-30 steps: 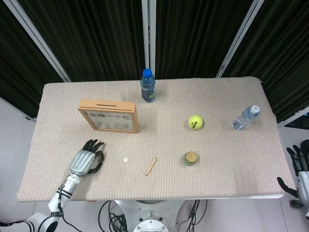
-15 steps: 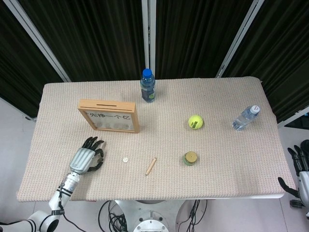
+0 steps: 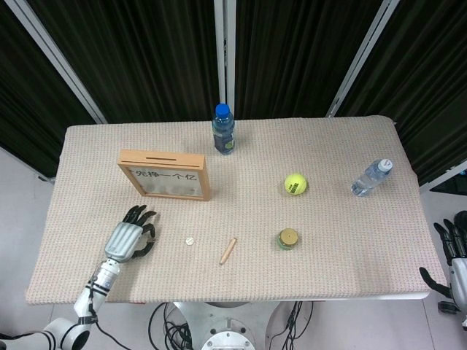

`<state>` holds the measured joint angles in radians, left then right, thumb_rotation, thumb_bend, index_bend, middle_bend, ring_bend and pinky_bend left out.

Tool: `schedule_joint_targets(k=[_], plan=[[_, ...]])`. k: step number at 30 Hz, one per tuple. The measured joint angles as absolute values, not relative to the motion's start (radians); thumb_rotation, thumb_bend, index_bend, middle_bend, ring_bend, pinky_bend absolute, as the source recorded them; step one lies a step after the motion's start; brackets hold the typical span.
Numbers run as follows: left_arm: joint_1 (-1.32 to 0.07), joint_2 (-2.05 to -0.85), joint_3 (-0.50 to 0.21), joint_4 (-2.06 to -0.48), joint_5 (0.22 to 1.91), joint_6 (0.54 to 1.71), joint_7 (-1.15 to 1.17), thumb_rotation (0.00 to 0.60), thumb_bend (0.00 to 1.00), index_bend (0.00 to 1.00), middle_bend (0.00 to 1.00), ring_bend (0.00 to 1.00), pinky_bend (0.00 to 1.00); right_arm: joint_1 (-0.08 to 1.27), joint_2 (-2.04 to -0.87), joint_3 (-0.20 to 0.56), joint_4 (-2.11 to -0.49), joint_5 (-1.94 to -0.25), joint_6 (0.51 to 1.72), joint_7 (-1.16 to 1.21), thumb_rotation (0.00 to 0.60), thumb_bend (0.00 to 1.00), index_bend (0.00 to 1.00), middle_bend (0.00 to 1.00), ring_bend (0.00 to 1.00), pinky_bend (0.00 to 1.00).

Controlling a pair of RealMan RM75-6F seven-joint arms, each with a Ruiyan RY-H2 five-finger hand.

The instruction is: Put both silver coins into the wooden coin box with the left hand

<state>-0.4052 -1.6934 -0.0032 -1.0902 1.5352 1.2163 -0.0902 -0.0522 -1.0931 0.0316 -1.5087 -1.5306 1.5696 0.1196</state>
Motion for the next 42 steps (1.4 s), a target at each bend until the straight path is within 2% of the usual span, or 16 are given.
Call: schedule_joint_targets(k=[17,24,33,42], plan=[[-0.409,-1.683,-0.008,-1.110,1.524,1.209,-0.077,0.600,0.41,0.58,0.16,0.00,0.08,-0.055,-1.092,0.033,-1.506,-1.527,1.572,0.124,0.600,0.18,0.00,0.00,0.00,0.00],[-0.401,-1.644,-0.007,-1.175,1.541,1.250,-0.073,0.600,0.41,0.59,0.16,0.00,0.08,-0.056,-1.088,0.035,-1.510,-1.527,1.577,0.126,0.600,0.18,0.00,0.00,0.00,0.00],[-0.370,-1.449,-0.019,-1.391,1.574,1.363,0.003,0.600,0.41,0.60,0.18,0.00,0.08,-0.054,-1.079,0.038,-1.523,-1.539,1.587,0.123,0.600,0.18,0.00,0.00,0.00,0.00],[-0.361,-1.194,-0.121,-1.576,1.536,1.427,0.053,0.600,0.41,0.61,0.19,0.00,0.08,-0.049,-1.069,0.037,-1.540,-1.564,1.600,0.116,0.600,0.18,0.00,0.00,0.00,0.00]])
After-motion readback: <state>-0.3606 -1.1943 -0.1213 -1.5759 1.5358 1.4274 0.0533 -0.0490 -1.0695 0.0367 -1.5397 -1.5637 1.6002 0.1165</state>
